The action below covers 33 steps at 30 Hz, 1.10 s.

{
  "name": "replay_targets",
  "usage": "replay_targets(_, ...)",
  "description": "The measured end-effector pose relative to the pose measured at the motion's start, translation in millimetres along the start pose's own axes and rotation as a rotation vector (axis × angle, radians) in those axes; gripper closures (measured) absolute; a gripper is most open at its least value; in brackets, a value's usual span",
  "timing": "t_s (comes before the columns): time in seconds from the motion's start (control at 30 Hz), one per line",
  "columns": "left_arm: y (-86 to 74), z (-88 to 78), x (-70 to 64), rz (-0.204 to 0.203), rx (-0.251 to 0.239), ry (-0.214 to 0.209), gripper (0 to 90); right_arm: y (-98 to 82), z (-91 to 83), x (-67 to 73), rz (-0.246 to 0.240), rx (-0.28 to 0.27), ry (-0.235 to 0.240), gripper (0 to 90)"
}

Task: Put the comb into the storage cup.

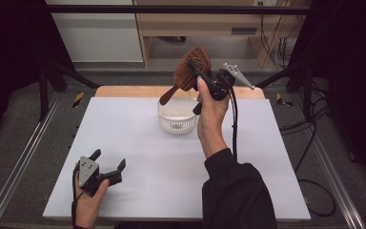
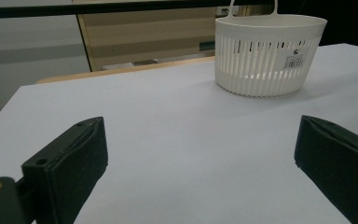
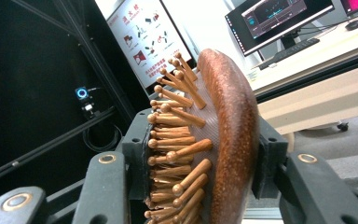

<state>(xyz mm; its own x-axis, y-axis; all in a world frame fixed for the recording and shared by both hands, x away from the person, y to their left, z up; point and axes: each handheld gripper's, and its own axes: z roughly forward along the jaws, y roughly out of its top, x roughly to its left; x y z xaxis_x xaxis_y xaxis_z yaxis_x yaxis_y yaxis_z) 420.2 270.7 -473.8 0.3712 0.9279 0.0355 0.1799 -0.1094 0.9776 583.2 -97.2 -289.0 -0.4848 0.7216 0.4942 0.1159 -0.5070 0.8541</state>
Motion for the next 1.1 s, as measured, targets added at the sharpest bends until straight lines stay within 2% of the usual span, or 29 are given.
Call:
replay_targets(0.33,0.0,0.4,0.0,-0.008,0.003,-0.008,2.4,-3.3,2.4,0.1,-0.027,0.010,-0.010,51.6)
replay_targets(0.8,0.1,0.8,-0.3,-0.010,0.005,-0.015,2.3,-1.7,0.7,-6.7,-0.042,-0.002,-0.032,51.5)
replay_targets(1.1,0.0,0.8,0.0,-0.011,0.006,-0.017,2.3,-8.6,-0.8,-14.2,-0.041,0.011,-0.048,51.5)
